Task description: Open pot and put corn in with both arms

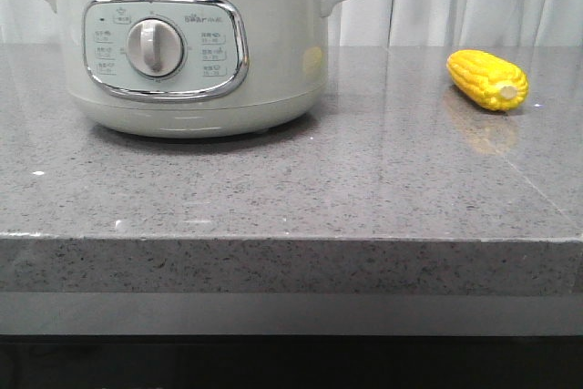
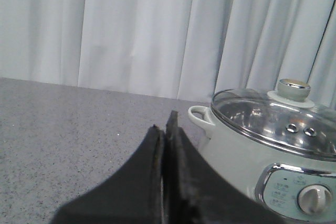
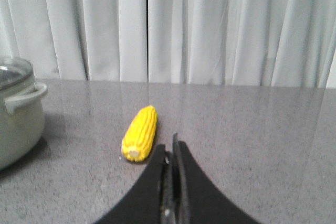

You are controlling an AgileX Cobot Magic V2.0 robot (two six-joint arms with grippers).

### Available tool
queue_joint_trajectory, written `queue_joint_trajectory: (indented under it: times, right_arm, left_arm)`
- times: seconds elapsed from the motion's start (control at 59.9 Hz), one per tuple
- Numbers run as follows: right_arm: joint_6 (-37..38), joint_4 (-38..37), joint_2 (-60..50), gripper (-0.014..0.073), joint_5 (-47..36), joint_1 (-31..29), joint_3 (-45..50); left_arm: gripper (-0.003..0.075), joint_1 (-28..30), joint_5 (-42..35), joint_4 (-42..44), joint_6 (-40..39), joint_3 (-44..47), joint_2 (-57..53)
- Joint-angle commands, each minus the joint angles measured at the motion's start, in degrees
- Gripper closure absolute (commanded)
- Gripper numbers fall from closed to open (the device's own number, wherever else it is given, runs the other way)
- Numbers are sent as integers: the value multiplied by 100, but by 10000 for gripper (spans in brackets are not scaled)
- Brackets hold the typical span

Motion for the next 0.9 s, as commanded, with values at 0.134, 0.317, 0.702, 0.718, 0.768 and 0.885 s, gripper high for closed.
queue_joint_trajectory:
  times: [0.134, 0.317, 0.702, 0.718, 0.768, 0.885]
  right_arm:
    - [-15, 12, 1065, 661, 440, -36, -1347]
    - [-15, 12, 1521, 661, 521, -36, -1507]
    - [-15, 12, 1855, 626, 533, -36, -1490]
    - [-15, 12, 1868, 612, 533, -36, -1490]
    - [-15, 12, 1897, 530, 540, -36, -1490]
    - [-15, 12, 1950, 270, 601, -36, -1490]
  left_arm:
    - [741, 8, 602, -64, 76, -1340, 1196]
    - [741, 8, 625, -64, 76, -1428, 1638]
    - [664, 8, 576, -55, 76, -1428, 2001]
    - [643, 8, 567, -46, 76, -1428, 2001]
    - [552, 8, 554, -48, 76, -1428, 2001]
    - [307, 8, 502, 35, 76, -1428, 2001]
